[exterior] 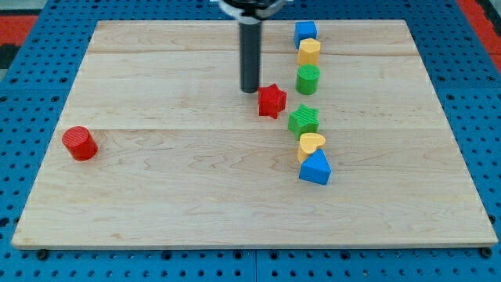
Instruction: Move the red star in between the green star and green circle
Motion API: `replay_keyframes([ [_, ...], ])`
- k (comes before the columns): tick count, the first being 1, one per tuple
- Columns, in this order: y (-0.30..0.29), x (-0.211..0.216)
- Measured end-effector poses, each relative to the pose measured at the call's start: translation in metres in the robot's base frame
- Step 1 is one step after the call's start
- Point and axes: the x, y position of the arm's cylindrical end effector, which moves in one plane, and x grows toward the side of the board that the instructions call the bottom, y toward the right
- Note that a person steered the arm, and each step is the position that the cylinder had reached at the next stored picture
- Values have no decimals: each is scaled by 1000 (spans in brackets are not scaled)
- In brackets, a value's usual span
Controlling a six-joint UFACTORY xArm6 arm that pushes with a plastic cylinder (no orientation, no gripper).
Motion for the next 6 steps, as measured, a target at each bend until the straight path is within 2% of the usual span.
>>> replay_keyframes([
  [1,-22,18],
  [4,10,36],
  [6,89,36],
])
